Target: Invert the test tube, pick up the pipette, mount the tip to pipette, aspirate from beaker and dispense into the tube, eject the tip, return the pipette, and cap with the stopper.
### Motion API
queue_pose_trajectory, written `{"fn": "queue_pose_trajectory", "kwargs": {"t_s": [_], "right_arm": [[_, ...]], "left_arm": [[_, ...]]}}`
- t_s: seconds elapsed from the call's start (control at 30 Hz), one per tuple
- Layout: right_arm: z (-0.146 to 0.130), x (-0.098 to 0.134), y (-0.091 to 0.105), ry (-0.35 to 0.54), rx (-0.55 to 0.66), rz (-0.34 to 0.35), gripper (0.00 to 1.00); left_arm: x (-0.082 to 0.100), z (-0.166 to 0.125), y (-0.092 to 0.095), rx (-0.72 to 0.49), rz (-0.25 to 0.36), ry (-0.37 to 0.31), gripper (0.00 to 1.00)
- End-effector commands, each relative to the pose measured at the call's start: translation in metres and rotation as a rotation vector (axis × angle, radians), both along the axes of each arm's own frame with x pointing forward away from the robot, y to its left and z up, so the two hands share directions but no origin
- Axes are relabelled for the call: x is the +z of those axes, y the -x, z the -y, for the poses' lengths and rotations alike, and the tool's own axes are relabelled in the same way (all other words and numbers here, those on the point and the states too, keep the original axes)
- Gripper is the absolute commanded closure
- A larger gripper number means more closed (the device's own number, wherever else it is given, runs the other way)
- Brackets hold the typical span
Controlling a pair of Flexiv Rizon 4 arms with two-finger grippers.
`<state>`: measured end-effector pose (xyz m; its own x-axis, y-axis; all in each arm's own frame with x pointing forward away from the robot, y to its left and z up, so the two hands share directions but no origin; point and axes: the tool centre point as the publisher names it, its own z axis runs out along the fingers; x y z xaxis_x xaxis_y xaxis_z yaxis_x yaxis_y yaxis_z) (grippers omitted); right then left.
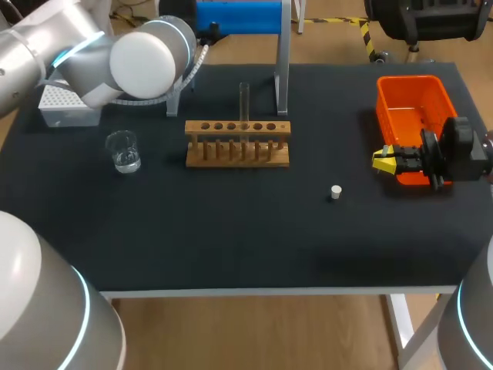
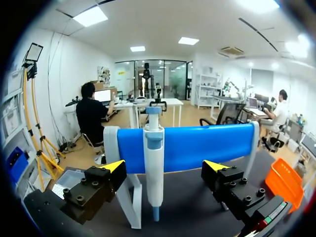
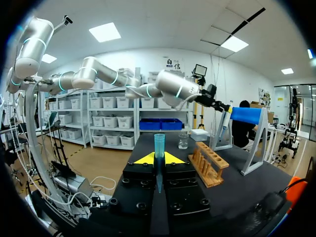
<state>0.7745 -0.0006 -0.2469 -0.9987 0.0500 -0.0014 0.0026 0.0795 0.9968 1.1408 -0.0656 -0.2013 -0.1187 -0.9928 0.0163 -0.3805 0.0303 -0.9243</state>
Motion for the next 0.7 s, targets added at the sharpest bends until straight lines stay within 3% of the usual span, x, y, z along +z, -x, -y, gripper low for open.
{"fn": "queue_pose_trajectory", "kwargs": {"t_s": [0.03,0.7], "right_arm": [[0.000,0.000,0.001,0.001,-0.001,0.000,1.00],[0.000,0.000,0.001,0.001,-0.001,0.000,1.00]], "left_arm": [[-0.004,0.002,-0.008,-0.003,0.009,0.004,0.00],[-0.001,0.003,-0.022,-0.010,0.041,-0.017,0.00]]}}
